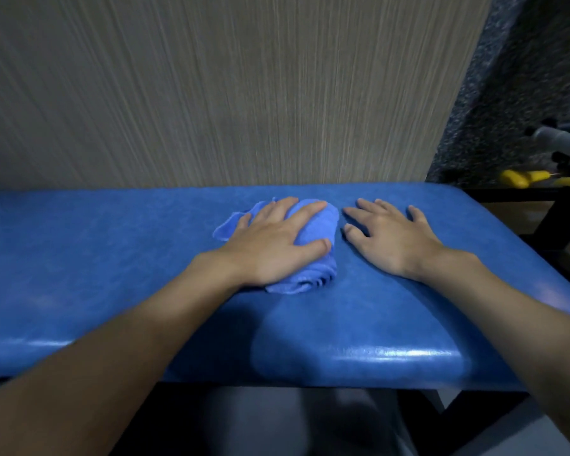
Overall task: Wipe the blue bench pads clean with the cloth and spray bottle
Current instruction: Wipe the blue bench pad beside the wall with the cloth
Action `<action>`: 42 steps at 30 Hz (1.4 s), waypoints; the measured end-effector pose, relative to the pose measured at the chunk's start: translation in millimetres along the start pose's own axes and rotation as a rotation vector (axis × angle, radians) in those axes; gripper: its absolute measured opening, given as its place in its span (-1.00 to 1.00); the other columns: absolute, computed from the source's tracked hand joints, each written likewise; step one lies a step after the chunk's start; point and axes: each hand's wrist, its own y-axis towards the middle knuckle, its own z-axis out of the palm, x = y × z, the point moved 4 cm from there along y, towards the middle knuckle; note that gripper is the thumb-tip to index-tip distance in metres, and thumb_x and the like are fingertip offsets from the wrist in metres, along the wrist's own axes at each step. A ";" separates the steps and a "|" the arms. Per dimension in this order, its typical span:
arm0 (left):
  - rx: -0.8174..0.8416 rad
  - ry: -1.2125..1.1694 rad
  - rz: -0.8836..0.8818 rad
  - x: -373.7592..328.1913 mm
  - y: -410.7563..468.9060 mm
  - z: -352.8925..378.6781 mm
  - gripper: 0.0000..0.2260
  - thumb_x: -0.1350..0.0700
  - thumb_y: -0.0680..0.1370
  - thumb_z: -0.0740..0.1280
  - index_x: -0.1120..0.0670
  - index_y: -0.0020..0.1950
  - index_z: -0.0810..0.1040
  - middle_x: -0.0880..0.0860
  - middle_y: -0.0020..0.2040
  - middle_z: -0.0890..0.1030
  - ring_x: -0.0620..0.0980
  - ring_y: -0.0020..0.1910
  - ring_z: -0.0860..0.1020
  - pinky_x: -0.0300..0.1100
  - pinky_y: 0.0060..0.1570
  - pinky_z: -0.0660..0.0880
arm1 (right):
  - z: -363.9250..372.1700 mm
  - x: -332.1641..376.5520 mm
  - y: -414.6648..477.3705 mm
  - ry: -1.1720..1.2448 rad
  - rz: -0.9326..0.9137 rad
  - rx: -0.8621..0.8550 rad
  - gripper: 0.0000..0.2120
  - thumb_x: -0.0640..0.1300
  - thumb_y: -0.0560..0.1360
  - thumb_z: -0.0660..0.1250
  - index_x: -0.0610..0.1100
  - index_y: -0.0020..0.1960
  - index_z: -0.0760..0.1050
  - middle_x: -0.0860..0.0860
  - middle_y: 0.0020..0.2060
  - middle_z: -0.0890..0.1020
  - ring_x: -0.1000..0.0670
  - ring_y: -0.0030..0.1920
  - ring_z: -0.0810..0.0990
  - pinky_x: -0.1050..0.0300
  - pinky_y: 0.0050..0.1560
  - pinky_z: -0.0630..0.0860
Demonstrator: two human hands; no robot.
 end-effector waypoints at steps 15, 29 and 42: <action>-0.015 -0.022 -0.101 14.7 73.1 -7.2 -0.43 -0.31 0.57 0.08 -0.35 0.56 -0.01 -0.08 0.63 0.02 0.08 0.58 0.02 0.14 0.52 -0.03 | 1.3 -2.6 1.2 0.016 0.008 -0.007 -0.49 0.23 0.62 -0.06 0.19 0.55 0.12 0.13 0.59 0.07 0.06 0.58 -0.04 -0.24 0.51 -0.14; -0.034 0.080 0.082 -25.3 -88.1 1.9 -0.20 -0.46 0.32 -0.22 -0.32 0.57 -0.10 -0.09 0.62 -0.01 -0.01 0.59 -0.04 0.07 0.52 -0.02 | -11.3 4.7 -5.3 -0.145 0.020 0.026 -0.52 0.21 0.64 -0.09 0.16 0.51 0.23 0.10 0.56 0.16 -0.05 0.59 -0.04 -0.42 0.41 -0.28; 0.003 -0.017 -0.032 14.4 36.2 -5.1 -0.28 -0.41 0.38 -0.03 -0.34 0.56 0.01 -0.07 0.62 0.05 0.01 0.59 0.04 0.14 0.52 -0.01 | 5.1 -0.9 4.6 -0.025 0.023 0.018 -0.49 0.22 0.64 -0.11 0.18 0.57 0.09 0.11 0.60 0.04 0.02 0.59 -0.04 -0.28 0.50 -0.16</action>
